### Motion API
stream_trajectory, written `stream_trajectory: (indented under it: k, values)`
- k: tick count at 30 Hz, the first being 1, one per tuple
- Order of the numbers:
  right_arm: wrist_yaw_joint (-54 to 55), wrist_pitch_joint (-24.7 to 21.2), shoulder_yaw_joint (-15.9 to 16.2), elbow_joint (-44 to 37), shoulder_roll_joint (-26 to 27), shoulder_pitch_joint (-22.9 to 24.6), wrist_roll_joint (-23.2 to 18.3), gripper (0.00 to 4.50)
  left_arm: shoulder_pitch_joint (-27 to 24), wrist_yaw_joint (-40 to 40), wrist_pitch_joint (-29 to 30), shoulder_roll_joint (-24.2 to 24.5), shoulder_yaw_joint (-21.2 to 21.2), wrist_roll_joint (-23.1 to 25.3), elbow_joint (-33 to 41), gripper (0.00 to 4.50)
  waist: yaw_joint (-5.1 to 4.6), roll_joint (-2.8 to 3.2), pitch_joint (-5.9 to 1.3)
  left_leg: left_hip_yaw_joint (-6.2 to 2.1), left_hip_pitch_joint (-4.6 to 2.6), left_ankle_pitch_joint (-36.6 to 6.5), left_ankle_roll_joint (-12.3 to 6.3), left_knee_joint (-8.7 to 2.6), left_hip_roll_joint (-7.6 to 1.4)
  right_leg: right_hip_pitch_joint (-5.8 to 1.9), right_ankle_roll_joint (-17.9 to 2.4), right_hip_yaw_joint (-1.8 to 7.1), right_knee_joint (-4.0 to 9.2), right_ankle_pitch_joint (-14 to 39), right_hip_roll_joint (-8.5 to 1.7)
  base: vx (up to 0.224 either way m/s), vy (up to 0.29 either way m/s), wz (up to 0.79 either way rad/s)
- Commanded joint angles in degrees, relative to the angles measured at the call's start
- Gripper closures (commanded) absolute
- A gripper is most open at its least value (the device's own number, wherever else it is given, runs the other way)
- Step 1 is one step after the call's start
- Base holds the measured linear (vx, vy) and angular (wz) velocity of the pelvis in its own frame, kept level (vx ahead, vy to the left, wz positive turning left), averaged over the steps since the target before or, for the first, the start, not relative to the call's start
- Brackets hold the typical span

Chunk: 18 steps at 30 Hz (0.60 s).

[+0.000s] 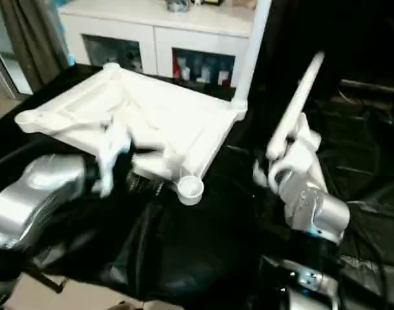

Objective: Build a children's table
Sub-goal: Pick table leg

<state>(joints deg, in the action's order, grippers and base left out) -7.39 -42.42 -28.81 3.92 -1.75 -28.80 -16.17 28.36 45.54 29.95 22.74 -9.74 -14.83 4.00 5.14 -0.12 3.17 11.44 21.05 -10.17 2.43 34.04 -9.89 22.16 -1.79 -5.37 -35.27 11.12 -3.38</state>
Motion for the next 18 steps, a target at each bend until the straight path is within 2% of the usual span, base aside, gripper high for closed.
stream_trajectory:
  k: [1,3,4,5,6,7,9,10,11,13,14,15,18]
  values:
    - [-4.84,6.05,1.92,-4.1,0.77,0.37,-3.09,1.82,2.3,-3.54,-1.26,-2.19,2.02,0.38,-3.21,0.0,0.36,0.3,-4.18,-2.05,-0.8,-6.95,0.63,-3.7,-3.34,-2.75,-7.27,3.96,3.95,7.74,-5.74,0.0,0.0,0.0]
    - [-5.6,6.4,2.23,-4.54,0.85,0.51,-3.5,1.82,2.66,-3.99,-1.14,-2.67,2.35,0.18,-3.59,0.0,0.35,0.3,-4.11,-2.01,-0.75,-6.92,0.31,-3.72,-3.38,-2.7,-7.33,3.93,4.01,7.69,-5.68,0.0,0.0,0.0]
    - [-11.46,7.18,5.08,-8.48,1.32,1.85,-6.54,1.82,5.49,-6.95,0.07,-6.43,4.94,-2.07,-6.03,0.0,0.39,0.23,-4.02,-1.85,-0.75,-7.25,-0.36,-3.66,-3.34,-2.77,-7.6,3.85,4.16,7.72,-5.55,0.0,0.0,0.0]
    - [-16.0,6.9,7.91,-11.37,1.38,3.27,-8.59,1.82,7.88,-9.01,1.47,-9.48,7.15,-4.73,-7.86,0.0,0.79,0.3,-4.1,-2.0,-0.93,-7.78,-0.81,-3.55,-3.62,-2.75,-8.1,3.85,4.29,7.93,-5.99,0.0,0.0,0.0]
    - [-16.0,6.9,7.91,-11.37,1.38,3.27,-8.59,1.82,7.88,-9.01,1.47,-9.48,7.15,-4.73,-7.86,0.0,0.73,0.16,-4.01,-2.0,-0.67,-7.64,-1.15,-3.6,-3.49,-2.96,-8.17,3.77,4.31,8.1,-5.86,0.0,0.0,0.0]
    - [-21.14,6.6,11.92,-13.83,0.51,5.36,-9.94,1.82,10.66,-10.65,3.72,-12.83,9.75,-8.5,-9.6,0.0,1.02,0.1,-3.97,-2.04,-0.75,-8.13,-1.35,-3.6,-3.66,-2.89,-8.48,3.72,4.36,8.89,-5.96,0.0,0.0,0.0]
    - [-24.97,6.05,15.49,-15.48,-0.46,7.11,-10.81,1.82,13.51,-12.28,6.57,-15.93,12.62,-12.54,-11.73,0.0,1.57,-0.16,-3.82,-2.09,-0.56,-8.42,-1.74,-3.53,-3.68,-3.01,-8.58,3.74,4.77,10.84,-6.23,0.0,0.0,0.0]
    - [-25.74,6.01,16.34,-15.81,-0.65,7.51,-10.97,1.82,14.24,-12.7,7.25,-16.67,13.4,-13.58,-12.37,0.0,1.56,-0.28,-3.82,-2.21,-0.42,-8.22,-1.81,-3.59,-3.61,-3.12,-8.46,3.67,4.69,11.26,-6.21,0.0,0.0,0.0]
    - [-27.69,6.1,18.19,-16.54,-1.38,8.39,-11.25,1.82,16.14,-13.68,8.74,-18.54,15.33,-16.33,-14.28,0.0,1.77,-0.28,-3.82,-1.96,-0.67,-8.29,-1.95,-3.36,-3.45,-2.84,-8.05,3.68,5.0,12.66,-6.11,0.0,0.0,0.0]
    - [-28.97,6.2,19.35,-16.81,-1.93,8.91,-11.56,1.82,17.8,-14.79,9.49,-19.96,16.82,-18.01,-16.36,0.0,1.88,-0.39,-3.72,-2.0,-0.5,-8.12,-2.09,-3.38,-3.34,-2.93,-7.57,3.7,5.22,13.97,-6.16,0.0,0.0,0.0]
    - [-29.96,6.54,20.84,-16.88,-2.73,9.37,-11.15,1.82,19.82,-16.76,9.57,-21.65,18.15,-18.29,-19.5,0.0,2.02,-0.6,-3.76,-2.05,-0.43,-7.73,-2.11,-3.37,-3.23,-2.94,-6.41,3.59,5.34,15.3,-5.95,0.0,0.0,0.0]
    - [-30.01,6.51,21.03,-16.88,-2.84,9.41,-11.05,1.82,19.94,-16.88,9.58,-21.81,18.21,-18.27,-19.7,0.0,2.08,-0.49,-3.77,-2.1,-0.51,-7.76,-2.09,-3.39,-3.31,-2.86,-5.99,3.59,5.41,15.6,-5.92,0.0,0.0,0.0]
    - [-30.34,6.7,22.78,-16.88,-3.92,9.82,-9.8,1.82,20.6,-17.56,10.13,-23.3,18.56,-18.29,-20.65,0.0,2.24,-0.56,-3.91,-2.32,-0.58,-7.35,-1.99,-3.53,-3.68,-2.84,-6.03,3.63,5.18,13.97,-6.11,0.0,0.0,0.0]
